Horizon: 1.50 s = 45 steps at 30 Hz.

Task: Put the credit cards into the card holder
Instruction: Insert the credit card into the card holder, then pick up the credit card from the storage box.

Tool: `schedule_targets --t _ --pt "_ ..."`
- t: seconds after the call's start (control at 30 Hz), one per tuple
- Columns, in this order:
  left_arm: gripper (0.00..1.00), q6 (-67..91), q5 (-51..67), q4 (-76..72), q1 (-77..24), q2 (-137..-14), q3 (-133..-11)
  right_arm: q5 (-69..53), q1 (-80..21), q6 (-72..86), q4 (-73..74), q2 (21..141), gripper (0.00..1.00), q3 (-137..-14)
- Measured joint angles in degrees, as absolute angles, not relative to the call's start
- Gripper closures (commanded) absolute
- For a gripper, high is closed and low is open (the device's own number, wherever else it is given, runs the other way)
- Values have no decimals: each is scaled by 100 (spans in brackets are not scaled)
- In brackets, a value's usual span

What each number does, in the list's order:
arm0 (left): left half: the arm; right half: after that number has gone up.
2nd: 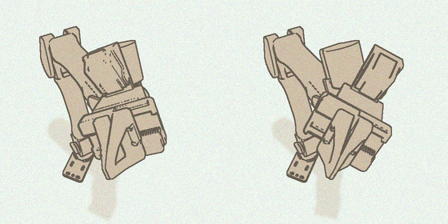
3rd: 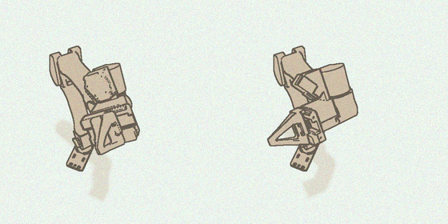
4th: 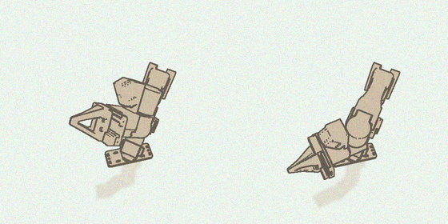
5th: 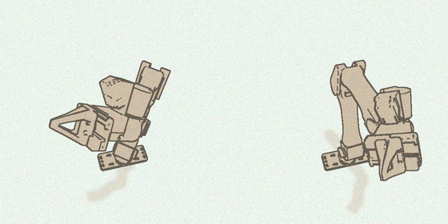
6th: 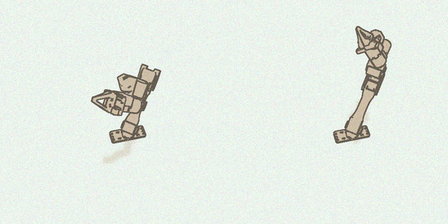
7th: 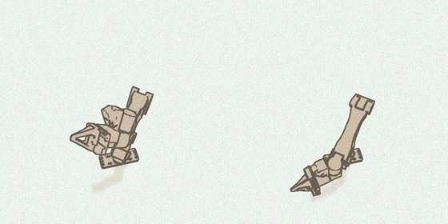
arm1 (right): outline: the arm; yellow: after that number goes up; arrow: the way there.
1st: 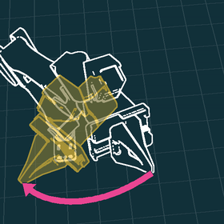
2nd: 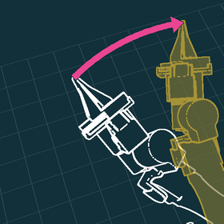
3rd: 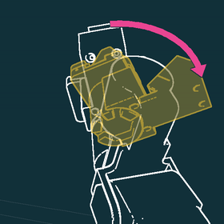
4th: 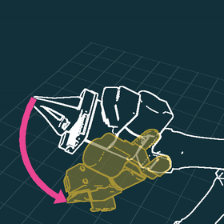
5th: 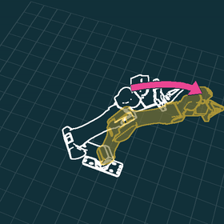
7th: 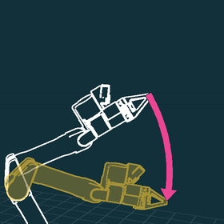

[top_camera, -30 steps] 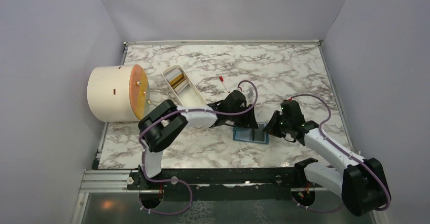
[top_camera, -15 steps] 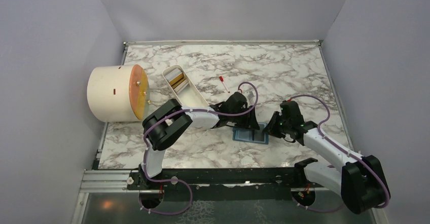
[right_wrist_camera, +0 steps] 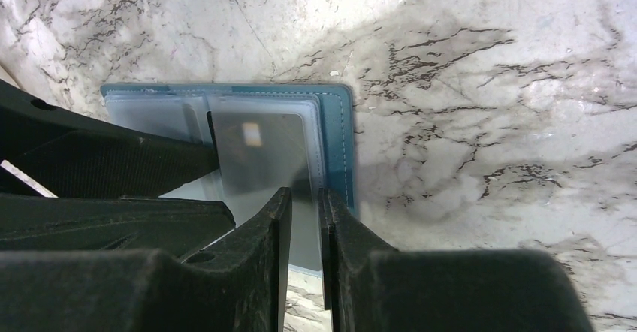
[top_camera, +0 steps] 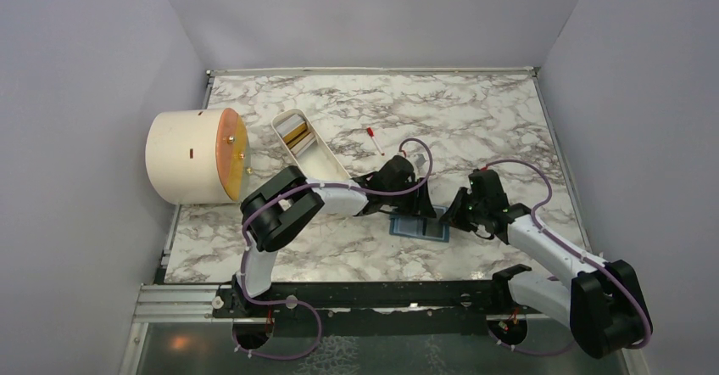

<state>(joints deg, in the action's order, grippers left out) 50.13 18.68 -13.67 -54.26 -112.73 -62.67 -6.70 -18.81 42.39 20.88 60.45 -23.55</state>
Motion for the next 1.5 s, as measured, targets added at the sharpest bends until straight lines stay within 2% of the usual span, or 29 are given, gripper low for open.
schedule_targets --t 0.4,0.77,0.93,1.27,1.5 --pt "55 5092 1863 -1374 -5468 -11273 -6311 -666 -1881 4235 2045 6069 81 -2333" --pt "52 5009 1809 -1179 -5535 -11273 -6361 -493 -1881 4215 2364 5979 69 -2556" --pt "50 4786 1584 -786 -5564 -11218 -6593 -497 -1881 4213 2644 5706 66 -2751" --pt "50 4130 1011 106 -5452 -10696 -7041 -548 -1881 4163 2921 5439 67 -2902" --pt "55 2963 528 1035 -4925 -10051 -7345 -705 -1881 4104 2939 5172 70 -2902"
